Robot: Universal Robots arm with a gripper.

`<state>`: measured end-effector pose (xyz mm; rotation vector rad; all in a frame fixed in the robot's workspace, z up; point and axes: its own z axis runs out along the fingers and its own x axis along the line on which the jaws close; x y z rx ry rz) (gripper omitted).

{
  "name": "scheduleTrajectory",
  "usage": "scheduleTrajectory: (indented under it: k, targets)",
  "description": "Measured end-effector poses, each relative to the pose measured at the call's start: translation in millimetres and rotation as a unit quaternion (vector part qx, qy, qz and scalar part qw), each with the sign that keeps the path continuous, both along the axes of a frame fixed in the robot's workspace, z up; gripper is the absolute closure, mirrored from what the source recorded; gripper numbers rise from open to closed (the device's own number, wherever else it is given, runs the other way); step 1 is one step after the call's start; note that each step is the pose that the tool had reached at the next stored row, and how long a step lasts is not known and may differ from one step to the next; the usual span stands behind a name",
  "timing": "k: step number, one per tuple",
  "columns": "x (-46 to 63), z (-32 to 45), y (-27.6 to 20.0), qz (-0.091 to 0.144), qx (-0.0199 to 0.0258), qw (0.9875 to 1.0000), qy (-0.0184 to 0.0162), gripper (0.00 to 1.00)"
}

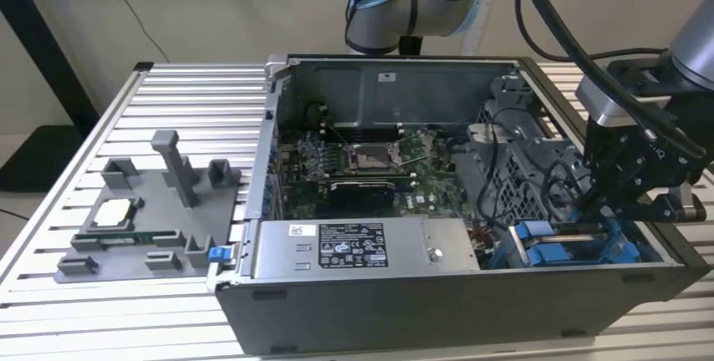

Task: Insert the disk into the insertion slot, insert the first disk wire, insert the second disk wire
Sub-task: 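Insert the first disk wire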

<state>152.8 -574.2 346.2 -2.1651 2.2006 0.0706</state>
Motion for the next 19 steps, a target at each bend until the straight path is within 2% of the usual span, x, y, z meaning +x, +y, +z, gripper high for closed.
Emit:
scheduleTrajectory:
  k: [5, 19]
  targets:
    - [0.5, -1.6, 1.3, 0.000, -0.0002, 1.0000, 0.0000, 1.00]
    - [3.5, -4.2, 1.3, 0.001, -0.0002, 1.0000, 0.0000, 1.00]
